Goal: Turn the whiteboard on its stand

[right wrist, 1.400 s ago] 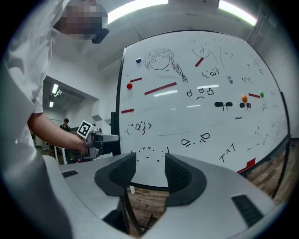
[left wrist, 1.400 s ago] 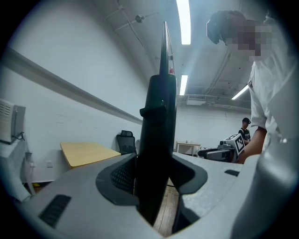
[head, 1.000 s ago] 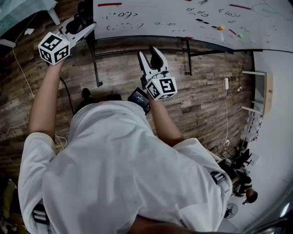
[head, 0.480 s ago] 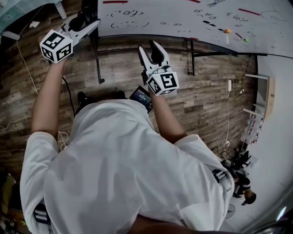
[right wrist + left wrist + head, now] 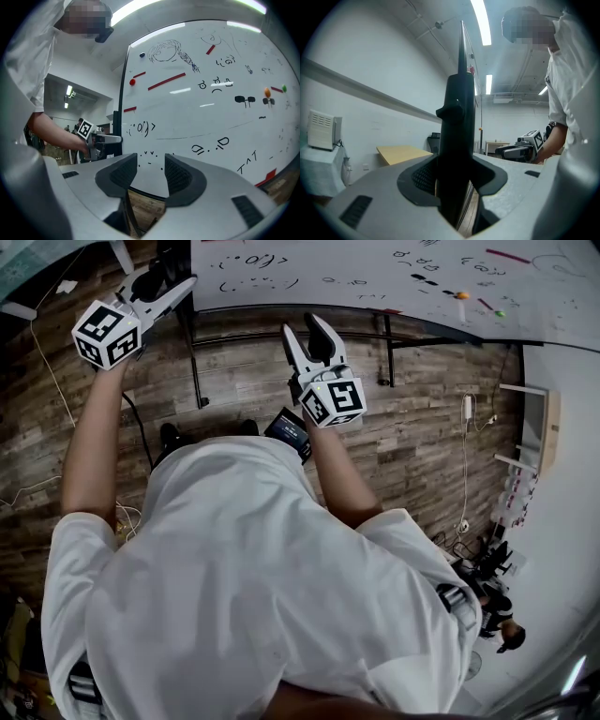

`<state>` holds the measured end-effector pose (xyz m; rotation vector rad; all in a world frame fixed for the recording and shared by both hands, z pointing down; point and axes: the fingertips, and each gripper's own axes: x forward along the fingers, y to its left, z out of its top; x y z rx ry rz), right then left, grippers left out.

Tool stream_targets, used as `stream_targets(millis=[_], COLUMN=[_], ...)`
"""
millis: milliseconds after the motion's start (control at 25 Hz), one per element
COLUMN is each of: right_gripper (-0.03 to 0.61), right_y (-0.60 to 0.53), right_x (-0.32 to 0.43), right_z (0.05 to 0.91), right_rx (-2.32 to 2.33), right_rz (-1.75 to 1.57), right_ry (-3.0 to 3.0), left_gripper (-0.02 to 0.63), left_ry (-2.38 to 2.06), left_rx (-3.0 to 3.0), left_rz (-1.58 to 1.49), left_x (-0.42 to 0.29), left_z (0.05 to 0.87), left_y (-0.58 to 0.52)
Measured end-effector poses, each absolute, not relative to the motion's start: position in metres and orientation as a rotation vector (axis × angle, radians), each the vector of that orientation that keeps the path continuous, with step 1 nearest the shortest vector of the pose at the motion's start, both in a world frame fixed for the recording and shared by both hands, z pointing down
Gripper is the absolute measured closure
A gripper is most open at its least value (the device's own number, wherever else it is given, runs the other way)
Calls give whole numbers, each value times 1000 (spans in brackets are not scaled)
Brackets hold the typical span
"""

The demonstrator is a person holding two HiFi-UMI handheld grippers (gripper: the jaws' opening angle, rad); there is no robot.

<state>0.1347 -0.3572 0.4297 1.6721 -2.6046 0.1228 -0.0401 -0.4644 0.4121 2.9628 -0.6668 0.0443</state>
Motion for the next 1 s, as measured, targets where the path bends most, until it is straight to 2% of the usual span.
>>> stream_targets(millis=[1000], right_gripper=[402], right_y=[-369], right_x=[135], right_z=[423], right_rx=[1576], right_rz=[91], right_ry=[-2657], left_gripper=[426], left_ry=[-718], left_rx=[2948], left_rz=[40], left_x=[-40], left_z=[412], left_y=[-465])
